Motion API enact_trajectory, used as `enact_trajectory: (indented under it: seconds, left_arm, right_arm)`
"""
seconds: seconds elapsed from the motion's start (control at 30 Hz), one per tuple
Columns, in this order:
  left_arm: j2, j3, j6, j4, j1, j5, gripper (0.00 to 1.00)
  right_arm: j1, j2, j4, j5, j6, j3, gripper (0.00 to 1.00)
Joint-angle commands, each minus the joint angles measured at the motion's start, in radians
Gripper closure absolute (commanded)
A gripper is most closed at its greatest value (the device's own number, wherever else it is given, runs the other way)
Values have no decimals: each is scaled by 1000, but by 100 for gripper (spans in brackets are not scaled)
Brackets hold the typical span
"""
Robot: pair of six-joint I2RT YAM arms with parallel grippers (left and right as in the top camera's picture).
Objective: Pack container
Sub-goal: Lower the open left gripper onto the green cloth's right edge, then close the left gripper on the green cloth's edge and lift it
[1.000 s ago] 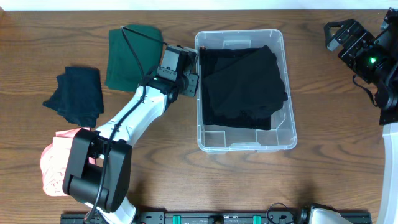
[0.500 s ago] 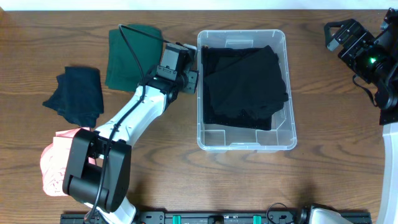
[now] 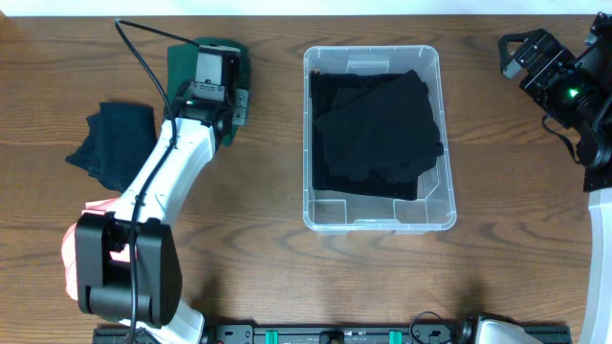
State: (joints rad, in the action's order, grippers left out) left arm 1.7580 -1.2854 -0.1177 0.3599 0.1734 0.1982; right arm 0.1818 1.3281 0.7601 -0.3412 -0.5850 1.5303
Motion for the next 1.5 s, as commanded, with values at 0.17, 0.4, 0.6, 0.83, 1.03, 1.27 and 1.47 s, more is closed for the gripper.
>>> enact_trajectory:
  seconds: [0.17,0.4,0.6,0.83,1.03,1.27,1.47]
  left_arm:
    - [105,-15,-157,6,26,212,33]
    - [154,-15,-159,-9,51,248,33]
    - [188,-15,-191,-20,96,248,33]
    - [251,-14,-192,-25,108,249,33]
    - [289,-14,-204,-32,108,249,32]
    - [338,-14,-251,-64,109,350,32]
    - [409,-14,-316,-101,109,389,32]
  right_arm:
    - [4,-13,1,-3,-5,3,1]
    - [4,-13,1,-3,-5,3,1]
    - [4,-13,2,-3,-5,3,1]
    - [4,-13,2,-3,-5,3,1]
    - [4,-13,3,-3,-5,3,1]
    - [4,-13,4,-3,-5,3,1]
    - [4,-13,4,-3,-5,3,1]
